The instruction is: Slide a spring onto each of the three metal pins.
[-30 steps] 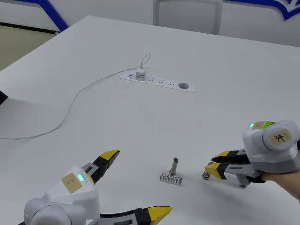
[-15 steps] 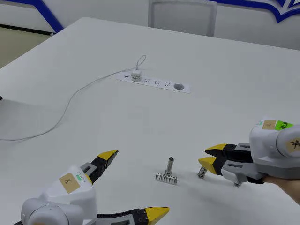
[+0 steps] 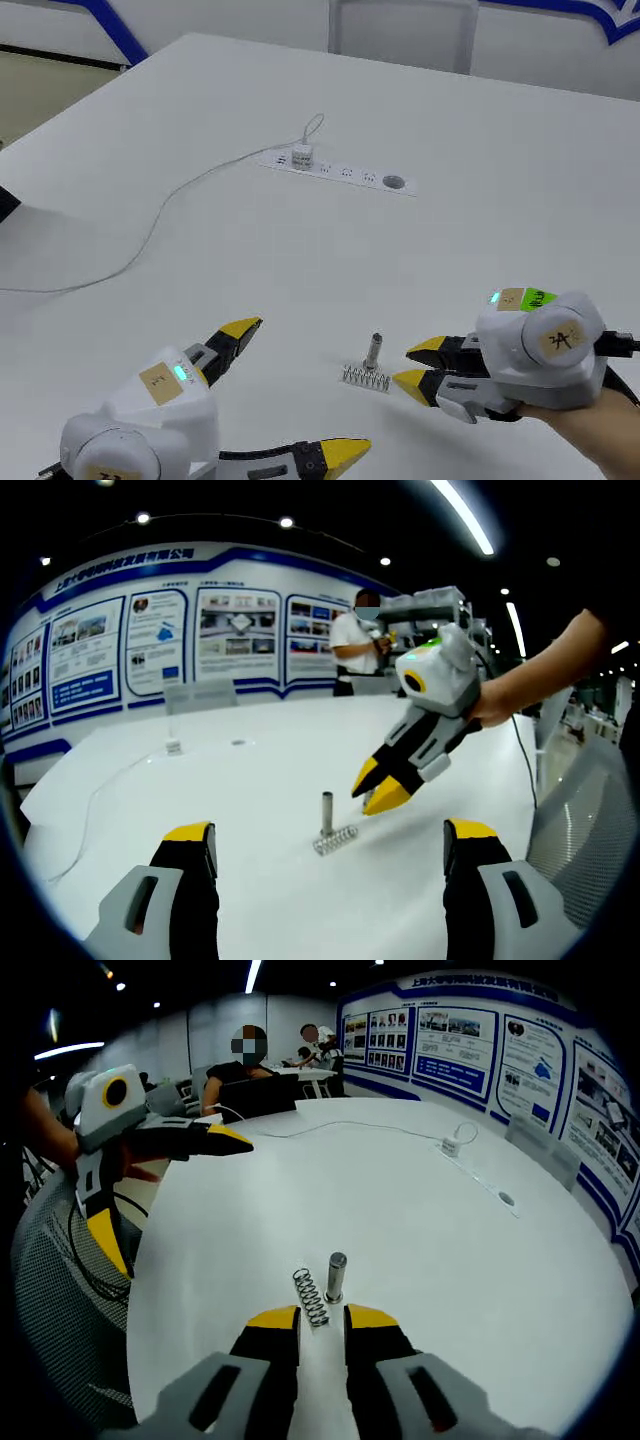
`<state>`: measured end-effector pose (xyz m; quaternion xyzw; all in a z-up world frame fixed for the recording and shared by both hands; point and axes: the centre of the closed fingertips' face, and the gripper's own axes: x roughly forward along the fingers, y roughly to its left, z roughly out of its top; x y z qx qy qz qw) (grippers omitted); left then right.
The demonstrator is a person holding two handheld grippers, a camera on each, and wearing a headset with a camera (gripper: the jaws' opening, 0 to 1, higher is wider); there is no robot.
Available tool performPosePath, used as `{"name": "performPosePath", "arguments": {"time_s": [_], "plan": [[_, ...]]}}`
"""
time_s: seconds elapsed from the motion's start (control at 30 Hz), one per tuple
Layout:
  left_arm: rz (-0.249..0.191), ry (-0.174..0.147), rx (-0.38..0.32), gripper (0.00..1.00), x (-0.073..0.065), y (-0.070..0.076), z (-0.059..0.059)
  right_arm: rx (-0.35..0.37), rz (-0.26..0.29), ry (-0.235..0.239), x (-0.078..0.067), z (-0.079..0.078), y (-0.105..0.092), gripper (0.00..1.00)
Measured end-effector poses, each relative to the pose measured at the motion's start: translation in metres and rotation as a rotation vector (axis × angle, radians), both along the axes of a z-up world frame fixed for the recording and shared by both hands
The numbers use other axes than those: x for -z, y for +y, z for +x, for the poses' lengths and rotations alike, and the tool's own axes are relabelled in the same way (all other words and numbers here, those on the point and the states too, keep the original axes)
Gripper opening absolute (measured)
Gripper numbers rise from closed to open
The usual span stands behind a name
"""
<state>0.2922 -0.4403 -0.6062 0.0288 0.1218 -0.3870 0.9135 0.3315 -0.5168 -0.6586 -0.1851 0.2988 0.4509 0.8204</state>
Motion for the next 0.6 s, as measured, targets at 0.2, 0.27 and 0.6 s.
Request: {"name": "performPosePath", "arguments": {"time_s": [0.2,0.27,0.6], "plan": [[-0.002,-0.001,-0.005,0.96,-0.001,0.001,0.000,-0.061,-0.080,0.004,0.018,0.000,0.008,0.18],[-0.004,-0.002,-0.009,0.96,-0.001,0.002,0.001,-0.069,-0.083,0.023,0.023,-0.001,0.011,0.18],[0.002,0.001,-0.013,0.96,0.000,0.003,0.001,-0.059,-0.109,0.067,0.041,0.003,0.014,0.17]]}}
